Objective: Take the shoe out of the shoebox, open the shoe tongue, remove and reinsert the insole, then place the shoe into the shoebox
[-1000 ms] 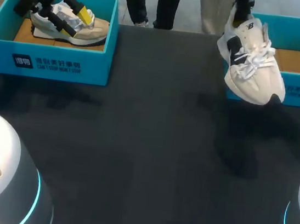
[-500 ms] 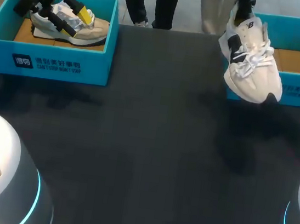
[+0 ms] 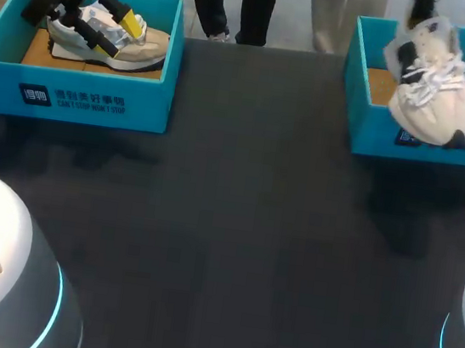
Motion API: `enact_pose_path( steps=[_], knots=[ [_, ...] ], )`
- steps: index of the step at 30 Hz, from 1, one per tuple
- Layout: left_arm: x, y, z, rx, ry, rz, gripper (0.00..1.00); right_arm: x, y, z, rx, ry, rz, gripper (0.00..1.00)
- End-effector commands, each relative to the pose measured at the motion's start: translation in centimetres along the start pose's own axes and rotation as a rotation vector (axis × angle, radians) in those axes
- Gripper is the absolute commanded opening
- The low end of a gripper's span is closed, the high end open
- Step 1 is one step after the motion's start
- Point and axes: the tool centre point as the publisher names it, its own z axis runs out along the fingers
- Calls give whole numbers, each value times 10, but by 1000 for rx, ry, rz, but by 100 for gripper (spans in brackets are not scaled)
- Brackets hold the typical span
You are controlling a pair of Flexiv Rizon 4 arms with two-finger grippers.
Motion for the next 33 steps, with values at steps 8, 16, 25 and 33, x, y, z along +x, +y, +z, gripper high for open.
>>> enact_pose_path(
  steps=[8, 16, 25, 33],
  knots=[
    [0, 0, 0, 0, 3, 0, 100, -18, -74, 31, -4, -14, 30, 0],
    [0, 0, 0, 0, 3, 0, 100, -28, -111, 60, 5, 14, 110, 0],
    [0, 0, 0, 0, 3, 0, 100, -36, -132, 74, -20, 16, 125, 0],
    [0, 0, 0, 0, 3, 0, 100, -36, -132, 72, -36, 12, 132, 0]
  ],
)
